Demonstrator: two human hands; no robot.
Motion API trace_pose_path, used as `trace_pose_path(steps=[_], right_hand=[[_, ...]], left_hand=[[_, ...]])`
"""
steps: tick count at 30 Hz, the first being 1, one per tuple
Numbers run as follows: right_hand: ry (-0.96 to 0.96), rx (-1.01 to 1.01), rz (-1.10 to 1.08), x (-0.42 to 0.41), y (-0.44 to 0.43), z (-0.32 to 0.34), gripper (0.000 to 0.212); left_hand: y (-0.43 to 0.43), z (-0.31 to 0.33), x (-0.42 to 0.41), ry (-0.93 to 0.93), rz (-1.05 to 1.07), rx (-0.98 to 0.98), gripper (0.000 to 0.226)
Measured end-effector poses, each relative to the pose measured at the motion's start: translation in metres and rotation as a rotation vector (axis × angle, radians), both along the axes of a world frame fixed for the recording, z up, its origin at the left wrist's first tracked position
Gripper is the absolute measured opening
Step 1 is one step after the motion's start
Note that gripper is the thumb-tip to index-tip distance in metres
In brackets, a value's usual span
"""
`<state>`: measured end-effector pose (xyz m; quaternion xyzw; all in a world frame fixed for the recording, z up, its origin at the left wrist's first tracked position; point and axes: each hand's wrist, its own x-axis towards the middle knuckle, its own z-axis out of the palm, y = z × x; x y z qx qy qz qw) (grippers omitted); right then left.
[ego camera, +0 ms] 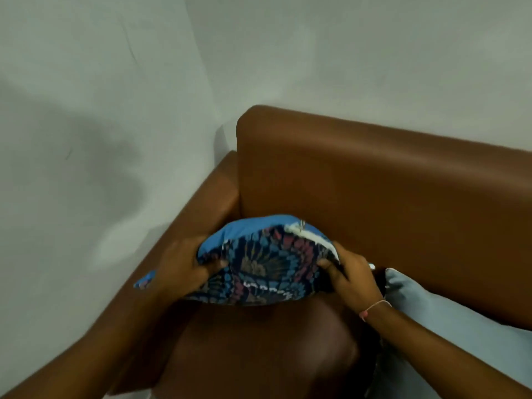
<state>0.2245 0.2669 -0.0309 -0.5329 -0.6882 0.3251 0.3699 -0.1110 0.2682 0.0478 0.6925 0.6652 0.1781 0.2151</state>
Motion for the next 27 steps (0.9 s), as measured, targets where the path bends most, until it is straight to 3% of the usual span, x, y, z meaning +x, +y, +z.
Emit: trace_pose_path(steps=[9, 14, 19, 22, 27], right_hand=[[-0.081, 0.023, -0.335, -0.014, 0.071, 0.031, 0.056], [-0.145, -0.225, -0.253, -0.017, 0.131, 0.030, 0.047], [-0.243, -0.295, -0.318, -0.016, 0.143, 0.008, 0.054], [-0.238, -0.329, -0.337, -0.019, 0.137, 0.006, 0.059], [-0.239, -0.257, -0.483, -0.009, 0.116, 0.016, 0.082]], left_hand=[[0.172, 0.006, 0.020, 0.056, -0.281, 0.023, 0.027], [0.217, -0.016, 0.016, 0.060, -0.187, -0.067, 0.028], [0.218, -0.055, 0.027, 0.063, -0.130, -0.038, 0.032], [0.212, -0.059, 0.028, 0.125, -0.118, 0.071, 0.030], [0.187, -0.052, 0.029, 0.021, 0.046, 0.382, 0.047]])
